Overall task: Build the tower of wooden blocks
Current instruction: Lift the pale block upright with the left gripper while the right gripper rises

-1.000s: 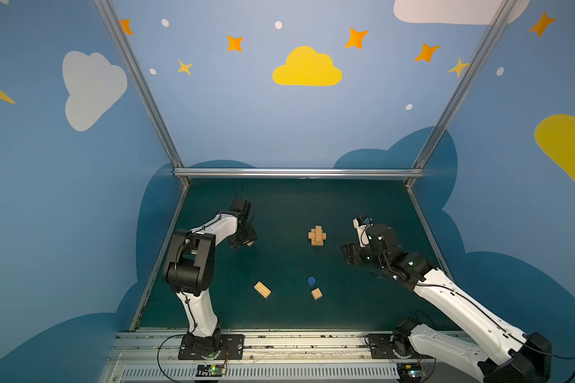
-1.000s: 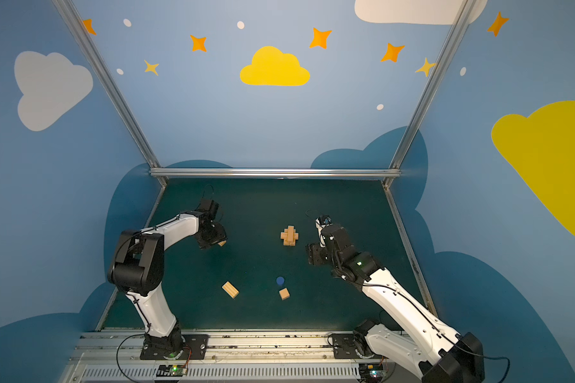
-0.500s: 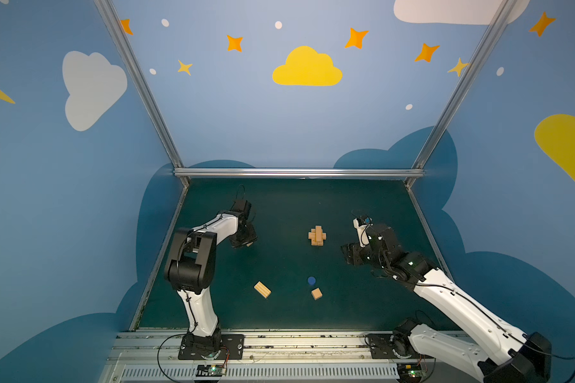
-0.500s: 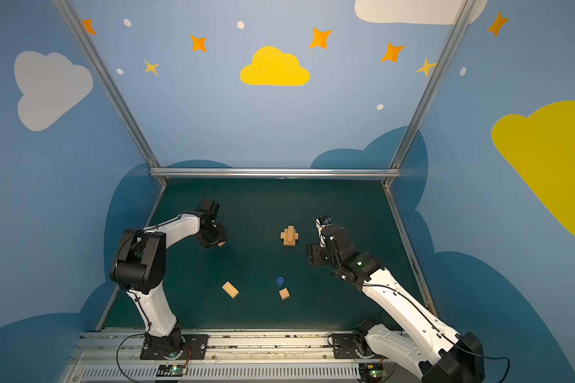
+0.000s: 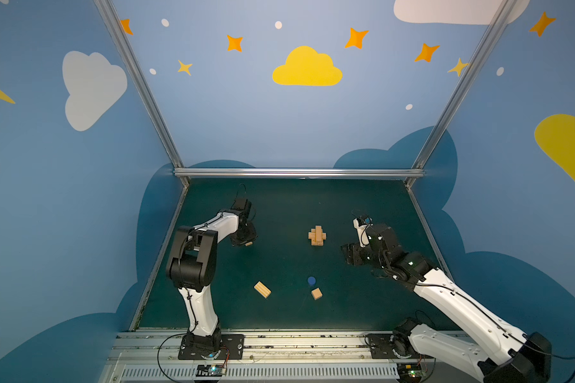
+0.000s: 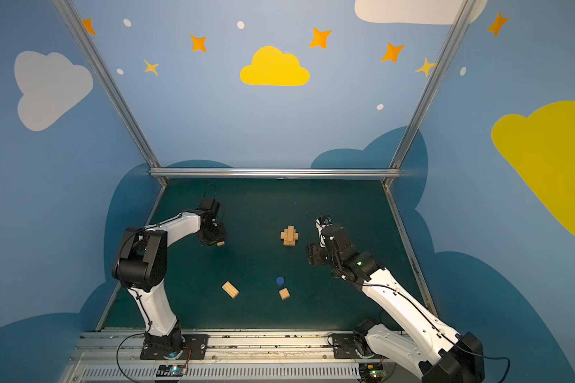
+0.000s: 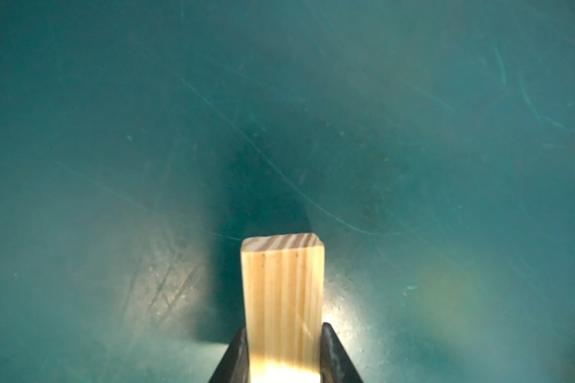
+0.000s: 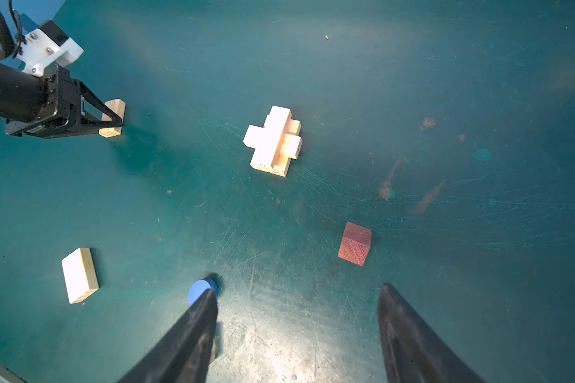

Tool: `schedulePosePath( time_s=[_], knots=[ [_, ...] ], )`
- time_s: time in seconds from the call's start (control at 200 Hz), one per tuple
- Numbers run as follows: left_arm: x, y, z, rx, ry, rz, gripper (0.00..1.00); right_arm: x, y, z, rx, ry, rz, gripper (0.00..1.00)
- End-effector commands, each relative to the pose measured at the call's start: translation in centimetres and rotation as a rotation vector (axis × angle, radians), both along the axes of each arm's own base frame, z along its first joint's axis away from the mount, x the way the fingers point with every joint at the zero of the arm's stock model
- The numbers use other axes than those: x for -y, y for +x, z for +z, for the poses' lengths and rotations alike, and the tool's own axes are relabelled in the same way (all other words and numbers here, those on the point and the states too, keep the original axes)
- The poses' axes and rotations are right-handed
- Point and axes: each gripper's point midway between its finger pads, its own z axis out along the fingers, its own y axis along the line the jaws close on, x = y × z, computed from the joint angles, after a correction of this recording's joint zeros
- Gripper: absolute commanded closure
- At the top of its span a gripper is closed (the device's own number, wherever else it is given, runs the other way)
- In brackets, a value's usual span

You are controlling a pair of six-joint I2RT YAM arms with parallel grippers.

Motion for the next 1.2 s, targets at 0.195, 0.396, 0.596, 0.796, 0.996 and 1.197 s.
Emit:
schedulePosePath(
  time_s=[0.195,0.396,0.596,0.796,0.996,1.197],
  knots=[
    [0.3,-1.1,-0.8,-0.024,-0.02,-0.022,0.76,0.3,-0.1,0.6,-0.002,0.006,-0.009,0.28],
    [1.4,-0.3,2.7,0.094,-0.092,-0.04,0.9,0.0,-0.3,1.2,0.008,0.028,0.0,0.28],
    [4.5,0.8,11.6,0.363,-0.247,-0.16,0.96,-1.0,-0.5,3.0,0.048,0.101,0.044,0.28],
    [10.8,-1.1,25.8,0.808,-0.507,-0.489,0.96,-4.1,-1.5,8.0,0.176,0.305,0.202,0.28],
    [14.8,-7.7,34.6,1.164,-0.701,-0.792,0.96,-7.3,-3.4,15.0,0.379,0.562,0.422,0.3],
    [15.7,-14.2,38.4,1.312,-0.863,-0.982,0.96,-10.0,-6.2,20.7,0.484,0.76,0.676,0.3]
  ],
)
